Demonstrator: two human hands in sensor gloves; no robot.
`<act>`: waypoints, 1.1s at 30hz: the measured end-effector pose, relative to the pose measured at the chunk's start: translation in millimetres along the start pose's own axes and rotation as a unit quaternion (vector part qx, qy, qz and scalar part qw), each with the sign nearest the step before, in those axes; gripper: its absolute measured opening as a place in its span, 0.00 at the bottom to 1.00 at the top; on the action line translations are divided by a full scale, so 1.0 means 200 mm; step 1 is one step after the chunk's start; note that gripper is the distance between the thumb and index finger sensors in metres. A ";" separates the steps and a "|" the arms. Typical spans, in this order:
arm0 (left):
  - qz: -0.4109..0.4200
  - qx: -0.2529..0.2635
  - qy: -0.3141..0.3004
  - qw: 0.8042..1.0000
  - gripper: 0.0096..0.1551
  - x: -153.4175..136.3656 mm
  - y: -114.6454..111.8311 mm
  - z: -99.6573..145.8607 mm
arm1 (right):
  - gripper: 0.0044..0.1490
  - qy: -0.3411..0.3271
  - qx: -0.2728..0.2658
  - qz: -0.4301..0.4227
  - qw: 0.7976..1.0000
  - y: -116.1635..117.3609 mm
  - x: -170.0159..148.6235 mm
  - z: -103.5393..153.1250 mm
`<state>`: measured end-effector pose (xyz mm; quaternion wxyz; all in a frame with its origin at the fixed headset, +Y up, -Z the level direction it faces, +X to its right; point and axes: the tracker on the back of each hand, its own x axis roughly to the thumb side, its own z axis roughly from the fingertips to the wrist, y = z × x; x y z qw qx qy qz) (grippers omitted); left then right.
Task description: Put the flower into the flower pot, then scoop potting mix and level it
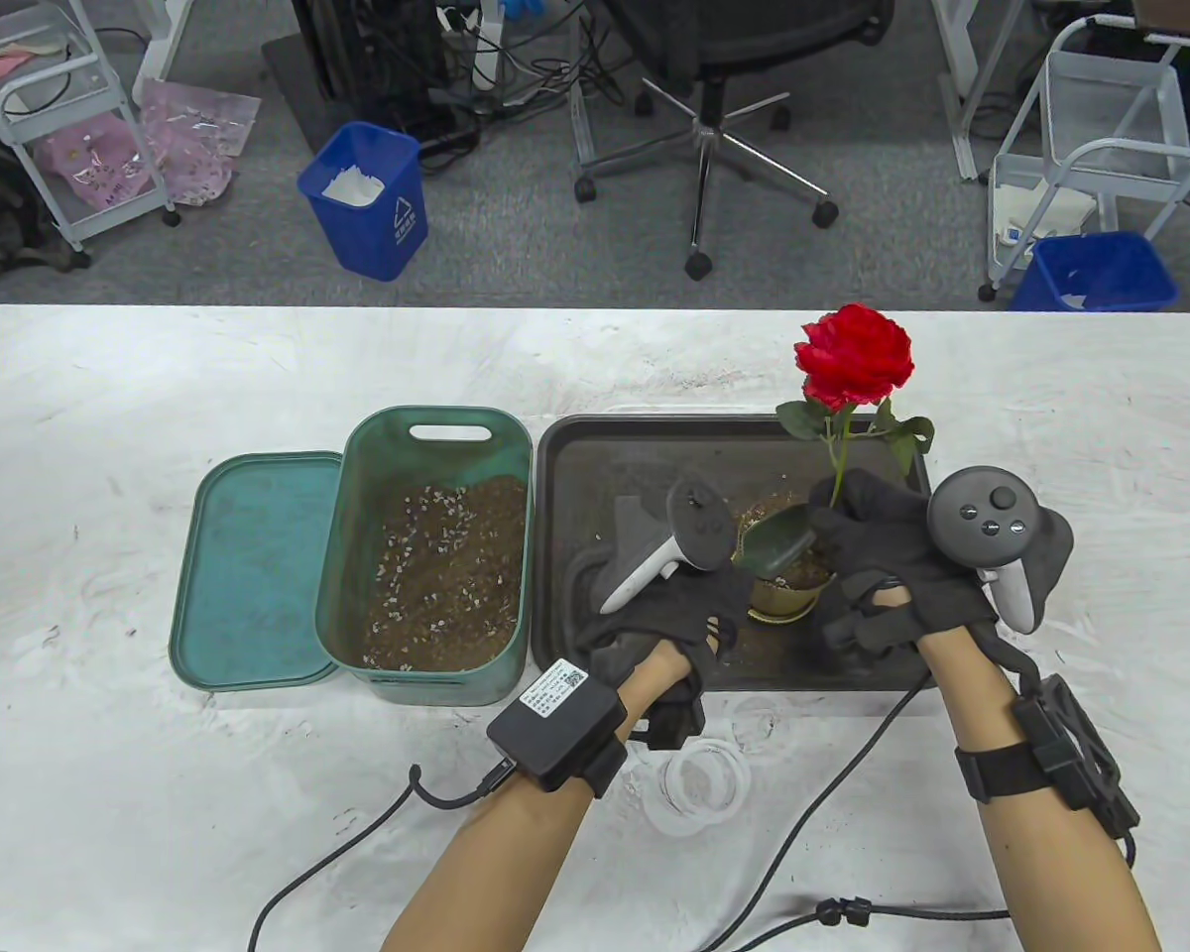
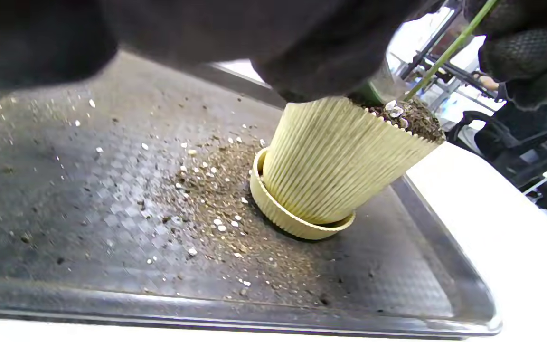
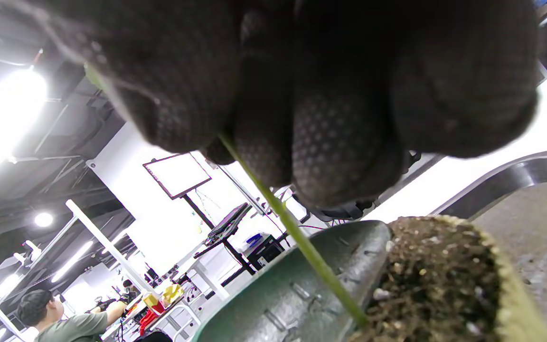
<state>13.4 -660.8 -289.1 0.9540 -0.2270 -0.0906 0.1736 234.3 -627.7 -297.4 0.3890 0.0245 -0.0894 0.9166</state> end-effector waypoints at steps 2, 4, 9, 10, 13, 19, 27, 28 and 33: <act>-0.022 0.018 -0.002 1.000 0.28 0.02 -0.01 0.02 | 0.22 0.003 0.000 0.002 1.000 0.00 0.00 0.00; -0.020 0.045 -0.010 0.999 0.28 0.01 -0.02 0.04 | 0.22 0.004 0.000 0.002 1.000 0.00 0.00 0.00; 0.047 0.083 -0.002 0.995 0.28 -0.09 0.07 0.19 | 0.22 0.007 0.008 0.006 1.000 0.00 0.01 -0.02; 0.046 0.088 -0.005 0.995 0.28 -0.11 0.10 0.24 | 0.22 0.009 0.011 0.007 1.000 0.00 0.01 -0.03; 0.011 0.098 -0.020 0.995 0.28 -0.11 0.15 0.37 | 0.22 0.023 0.028 0.011 0.999 0.00 0.03 -0.08; -0.035 0.081 -0.039 0.995 0.28 0.02 0.06 0.41 | 0.22 0.052 0.083 0.053 0.994 0.01 0.09 -0.18; -0.052 0.110 -0.008 0.993 0.28 0.20 -0.03 0.20 | 0.22 0.052 0.096 0.090 0.990 0.02 0.14 -0.19; -0.055 0.107 -0.003 0.993 0.28 0.21 -0.03 0.18 | 0.22 0.051 0.097 0.089 0.990 0.03 0.14 -0.20; -0.049 0.047 0.041 0.997 0.29 0.24 -0.03 0.10 | 0.22 0.051 0.089 0.083 0.991 0.04 0.14 -0.20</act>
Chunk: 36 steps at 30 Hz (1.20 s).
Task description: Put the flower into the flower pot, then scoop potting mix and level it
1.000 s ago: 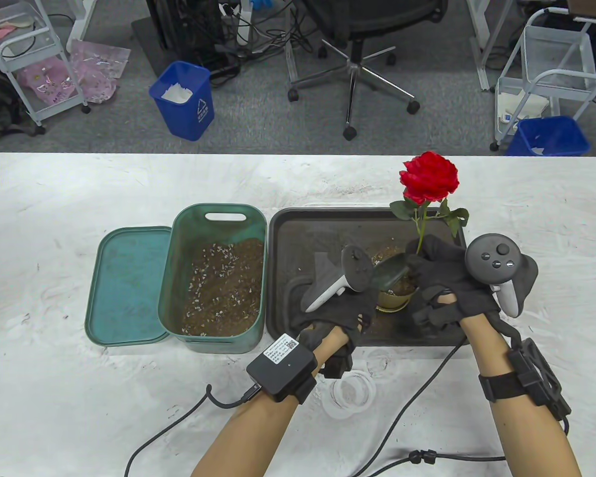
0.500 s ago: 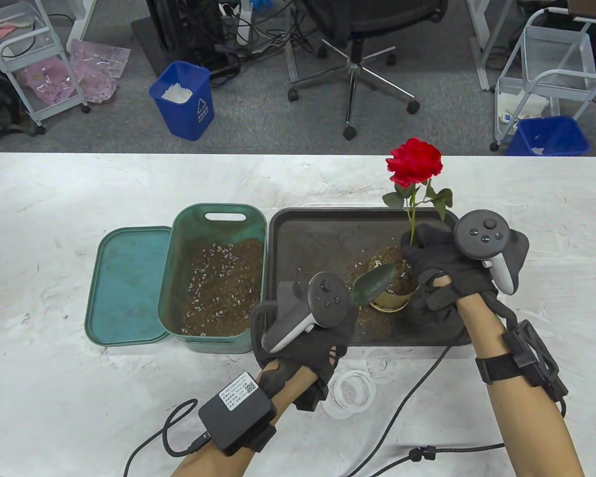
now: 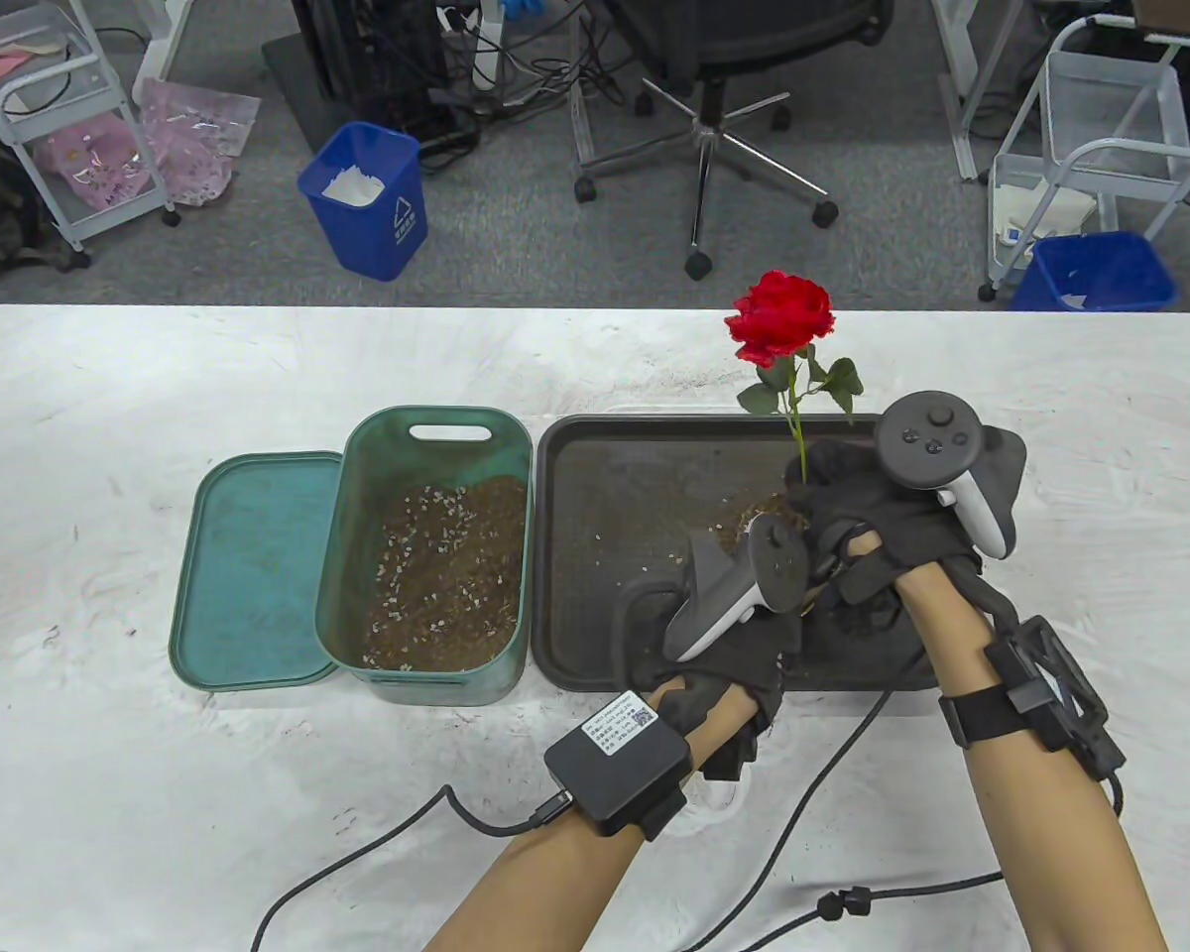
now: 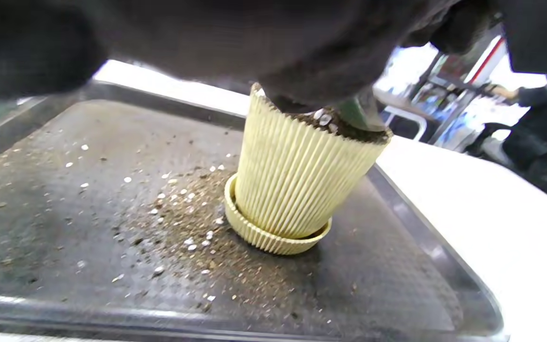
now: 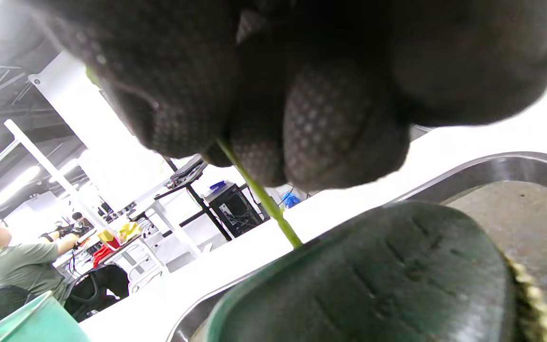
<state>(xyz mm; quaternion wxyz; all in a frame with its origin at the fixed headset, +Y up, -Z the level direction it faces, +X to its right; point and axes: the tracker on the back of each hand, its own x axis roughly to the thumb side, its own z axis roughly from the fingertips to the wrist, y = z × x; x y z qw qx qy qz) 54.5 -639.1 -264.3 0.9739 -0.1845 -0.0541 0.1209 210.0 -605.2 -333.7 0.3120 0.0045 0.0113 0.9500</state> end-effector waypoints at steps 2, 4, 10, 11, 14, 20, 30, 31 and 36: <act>-0.027 -0.017 0.014 0.999 0.30 0.02 0.03 -0.02 | 0.22 0.000 -0.001 -0.006 1.000 0.00 -0.01 0.00; -0.056 -0.039 0.024 0.997 0.30 0.04 0.03 -0.04 | 0.22 0.000 -0.006 -0.010 1.000 0.00 -0.01 0.00; -0.119 -0.044 0.023 0.992 0.30 0.11 0.00 -0.04 | 0.22 0.000 -0.020 -0.009 1.000 -0.01 -0.03 0.01; -0.120 -0.030 0.023 0.992 0.30 0.11 -0.02 -0.03 | 0.22 0.000 -0.019 -0.020 1.000 -0.01 -0.04 0.00; -0.113 -0.031 0.023 0.993 0.30 0.09 -0.02 -0.02 | 0.22 -0.004 -0.015 -0.028 0.999 0.00 -0.05 0.00; -0.112 -0.061 0.031 0.991 0.30 0.07 0.00 -0.04 | 0.22 -0.015 -0.021 -0.023 0.999 0.01 -0.03 0.02; 0.001 -0.002 -0.031 1.000 0.29 -0.16 0.07 0.17 | 0.22 -0.010 -0.041 -0.036 0.998 0.01 -0.06 0.03; 0.015 -0.013 -0.029 0.999 0.29 -0.22 0.09 0.20 | 0.22 -0.008 -0.043 -0.037 0.998 0.00 -0.07 0.04; 0.135 -0.023 0.007 0.991 0.29 -0.41 0.05 0.17 | 0.22 0.001 -0.043 -0.060 0.997 0.00 -0.11 0.03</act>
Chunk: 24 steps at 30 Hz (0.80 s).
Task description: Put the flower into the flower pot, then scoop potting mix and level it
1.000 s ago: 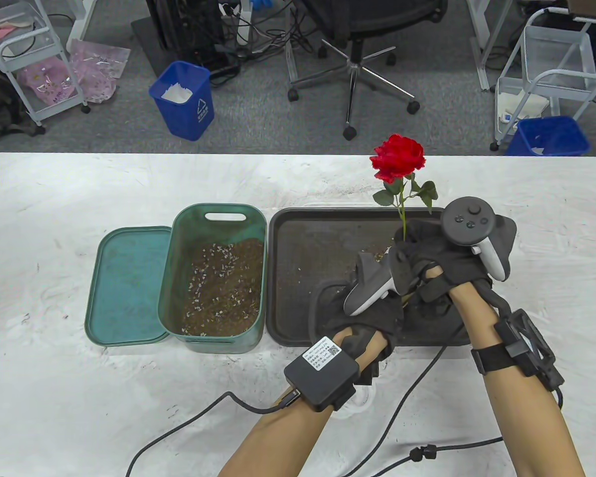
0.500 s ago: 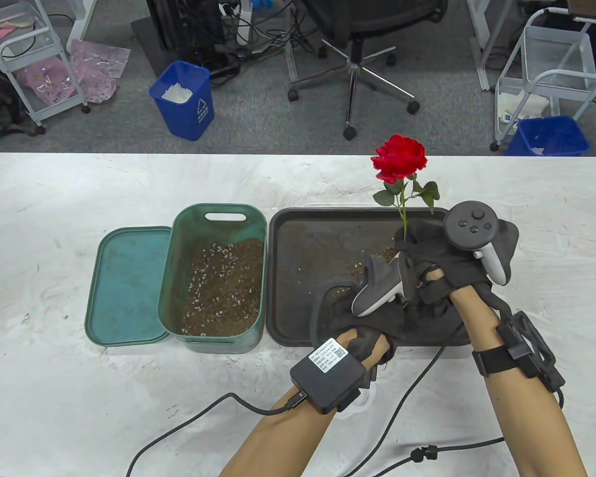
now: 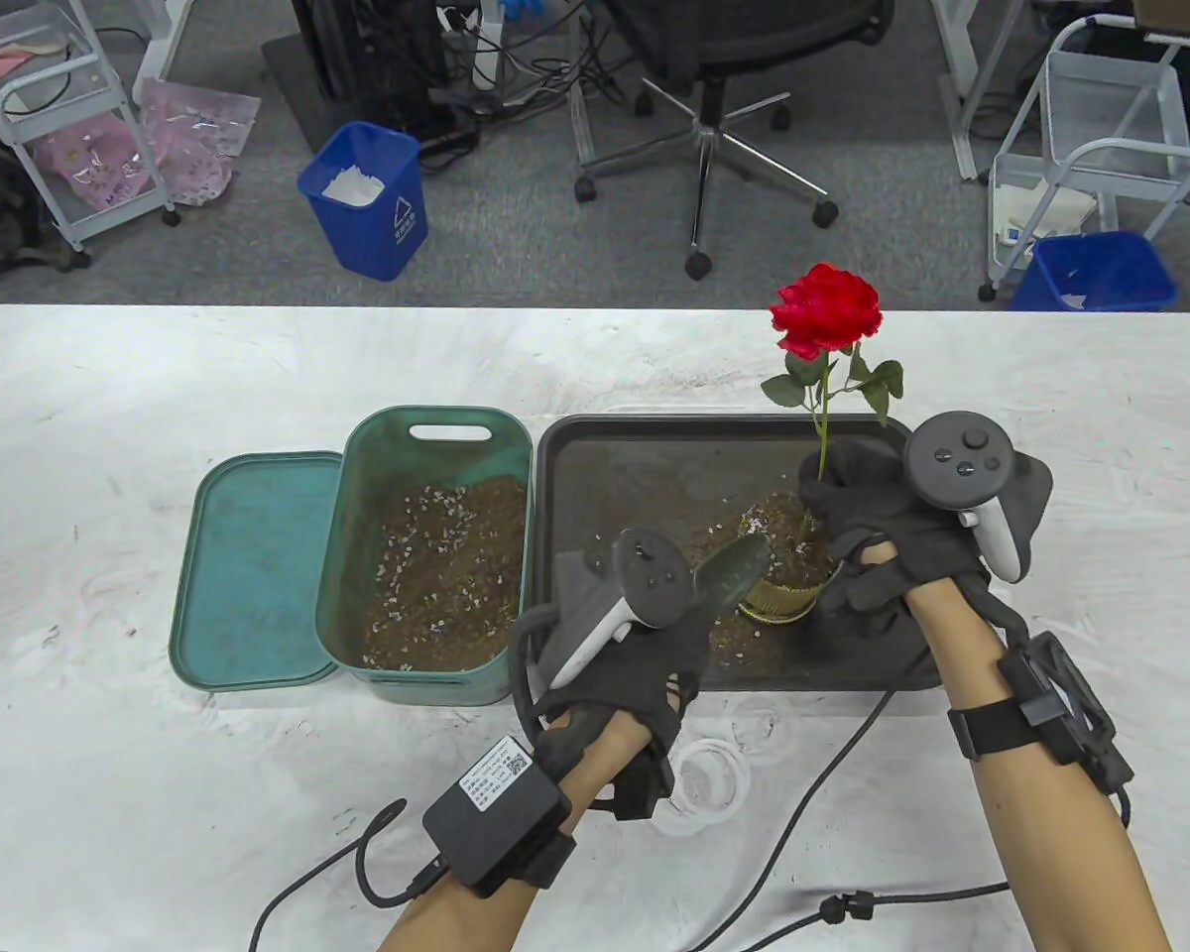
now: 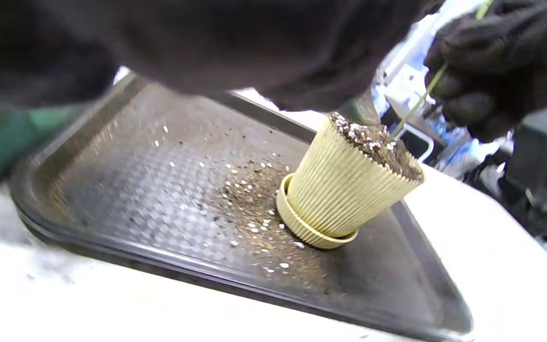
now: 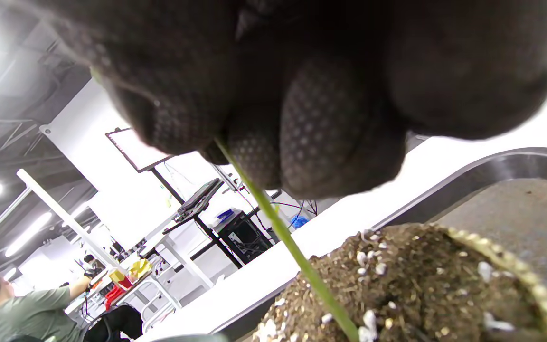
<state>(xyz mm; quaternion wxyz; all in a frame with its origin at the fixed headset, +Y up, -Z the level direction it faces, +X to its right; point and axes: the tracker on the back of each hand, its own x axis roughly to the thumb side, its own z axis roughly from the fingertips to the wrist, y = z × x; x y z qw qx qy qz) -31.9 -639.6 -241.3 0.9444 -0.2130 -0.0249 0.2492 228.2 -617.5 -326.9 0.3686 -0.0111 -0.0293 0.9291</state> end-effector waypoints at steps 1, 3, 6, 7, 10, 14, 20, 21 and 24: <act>0.031 -0.001 0.000 1.000 0.29 -0.01 -0.02 -0.02 | 0.22 0.002 0.000 -0.005 1.000 0.00 -0.01 0.00; 0.060 0.003 -0.003 0.998 0.29 0.01 -0.05 -0.07 | 0.22 0.002 -0.001 -0.001 1.000 -0.01 -0.01 0.00; 0.061 -0.006 0.009 0.998 0.29 0.05 -0.10 -0.15 | 0.22 -0.003 -0.002 0.001 1.000 0.00 -0.01 0.02; 0.054 -0.018 0.013 0.998 0.29 0.06 -0.11 -0.16 | 0.22 -0.006 -0.004 0.001 1.000 0.00 -0.01 0.02; 0.041 -0.016 0.010 0.999 0.29 0.07 -0.12 -0.16 | 0.22 -0.015 -0.006 0.005 1.000 0.00 0.00 0.03; 0.058 -0.002 0.012 0.998 0.29 0.09 0.00 -0.21 | 0.22 -0.021 -0.007 0.005 1.000 0.01 0.00 0.03; 0.038 -0.079 0.035 0.996 0.29 0.12 0.03 -0.36 | 0.22 -0.034 -0.008 0.006 0.999 0.02 0.00 0.04; 0.015 -0.087 0.037 0.995 0.29 0.12 0.02 -0.36 | 0.22 -0.037 -0.010 0.004 0.999 0.02 -0.01 0.04; -0.044 -0.080 0.028 0.995 0.28 0.13 -0.01 -0.35 | 0.22 -0.042 -0.011 -0.002 0.999 0.02 -0.02 0.04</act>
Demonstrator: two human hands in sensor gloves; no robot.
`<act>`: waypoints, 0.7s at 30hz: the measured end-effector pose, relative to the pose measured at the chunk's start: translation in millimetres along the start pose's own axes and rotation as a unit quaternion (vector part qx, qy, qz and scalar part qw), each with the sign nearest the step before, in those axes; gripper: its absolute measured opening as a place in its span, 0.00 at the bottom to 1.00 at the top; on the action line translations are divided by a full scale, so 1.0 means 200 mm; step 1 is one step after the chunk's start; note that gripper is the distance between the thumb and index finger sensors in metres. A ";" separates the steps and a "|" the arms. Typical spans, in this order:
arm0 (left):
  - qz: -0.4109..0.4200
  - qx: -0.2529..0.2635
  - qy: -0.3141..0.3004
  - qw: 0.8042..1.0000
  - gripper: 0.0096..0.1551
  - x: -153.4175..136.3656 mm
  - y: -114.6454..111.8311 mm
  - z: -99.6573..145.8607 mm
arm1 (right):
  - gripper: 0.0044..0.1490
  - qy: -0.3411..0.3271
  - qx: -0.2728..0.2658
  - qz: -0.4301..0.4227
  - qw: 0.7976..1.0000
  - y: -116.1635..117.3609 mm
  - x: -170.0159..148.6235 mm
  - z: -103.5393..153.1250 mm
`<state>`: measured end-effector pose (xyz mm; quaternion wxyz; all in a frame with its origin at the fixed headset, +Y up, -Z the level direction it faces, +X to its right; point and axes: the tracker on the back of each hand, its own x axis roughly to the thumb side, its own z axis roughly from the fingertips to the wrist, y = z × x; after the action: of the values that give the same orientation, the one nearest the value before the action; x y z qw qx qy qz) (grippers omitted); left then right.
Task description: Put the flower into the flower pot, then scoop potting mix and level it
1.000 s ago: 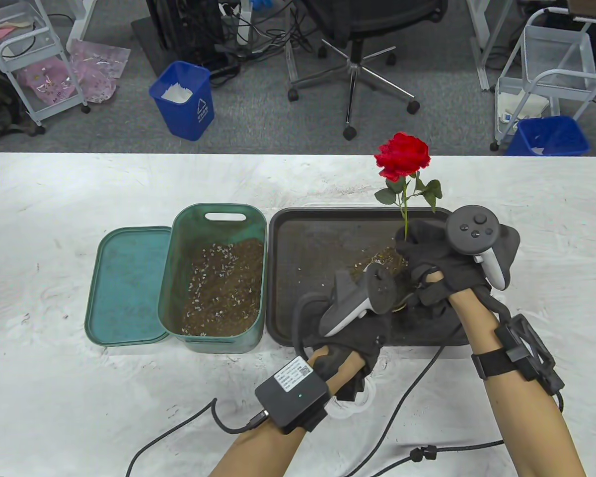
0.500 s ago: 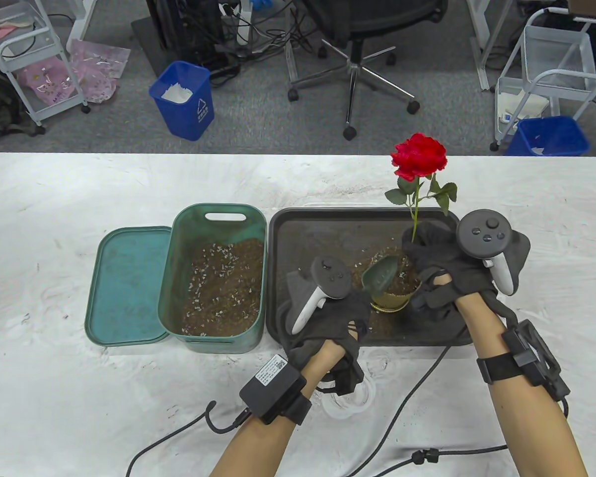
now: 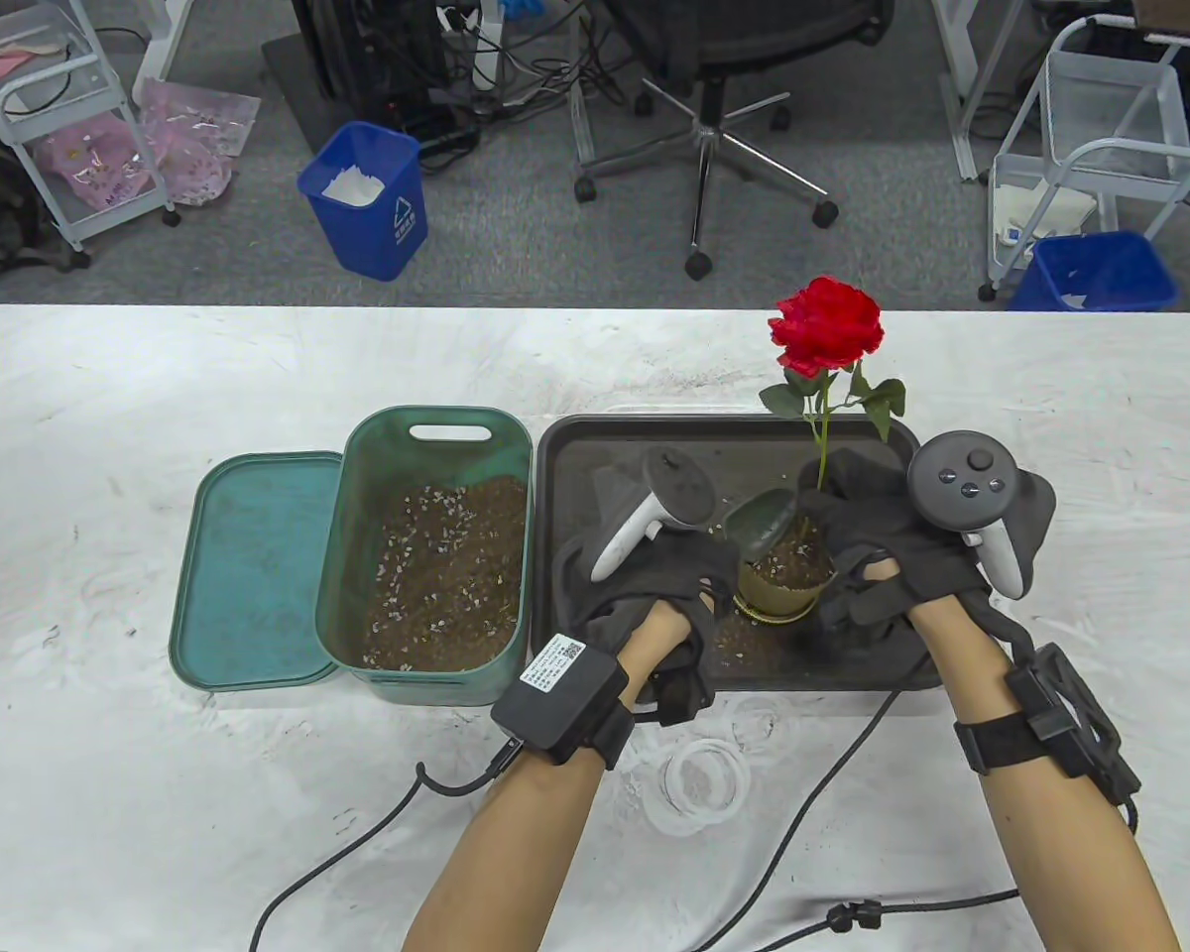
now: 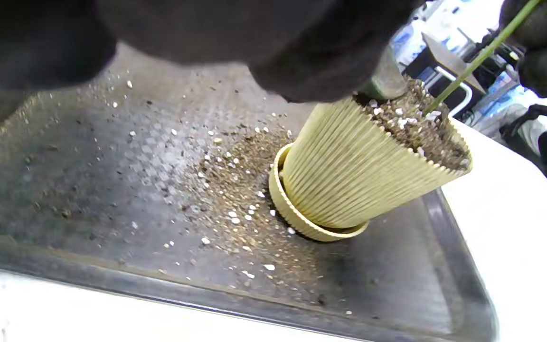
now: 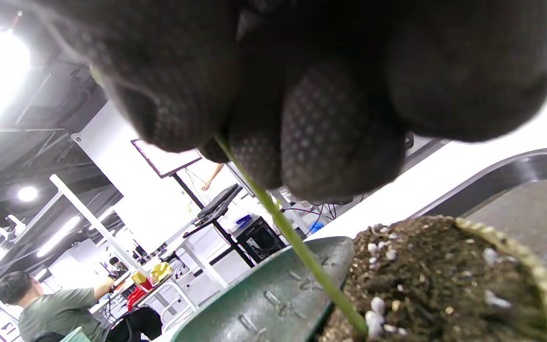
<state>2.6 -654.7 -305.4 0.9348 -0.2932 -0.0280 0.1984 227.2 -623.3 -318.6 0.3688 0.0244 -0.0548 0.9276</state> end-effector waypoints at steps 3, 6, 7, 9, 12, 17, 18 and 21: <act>0.005 0.012 -0.004 1.000 0.28 0.00 0.00 0.01 | 0.22 -0.001 -0.005 -0.005 1.000 0.00 -0.01 0.00; 0.037 0.045 -0.027 0.998 0.28 -0.01 0.06 0.03 | 0.22 0.000 -0.005 -0.012 1.000 -0.01 -0.02 0.00; 0.049 0.046 -0.033 0.997 0.28 -0.01 0.08 0.02 | 0.22 0.000 -0.005 -0.012 1.000 -0.01 -0.02 0.00; 0.056 0.004 -0.042 0.998 0.28 0.00 0.08 -0.01 | 0.22 0.000 -0.005 -0.013 1.000 -0.01 -0.03 0.01; 0.001 -0.051 -0.019 0.999 0.28 0.02 0.05 -0.05 | 0.22 -0.005 -0.002 -0.009 1.000 -0.01 -0.02 0.02; -0.106 -0.038 0.011 0.994 0.28 0.10 0.05 -0.04 | 0.22 -0.013 -0.010 -0.005 1.000 0.00 -0.02 0.02; -0.119 -0.031 0.013 0.992 0.28 0.11 0.03 -0.03 | 0.22 -0.013 -0.012 -0.002 1.000 0.01 -0.01 0.02; -0.148 0.003 0.005 0.989 0.28 0.12 0.00 0.00 | 0.22 -0.014 -0.012 0.004 1.000 0.00 -0.01 0.02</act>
<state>24.8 -645.9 -306.4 0.9548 -0.2843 -0.0654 0.0565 227.9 -625.9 -313.9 0.3650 0.0325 -0.0707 0.9277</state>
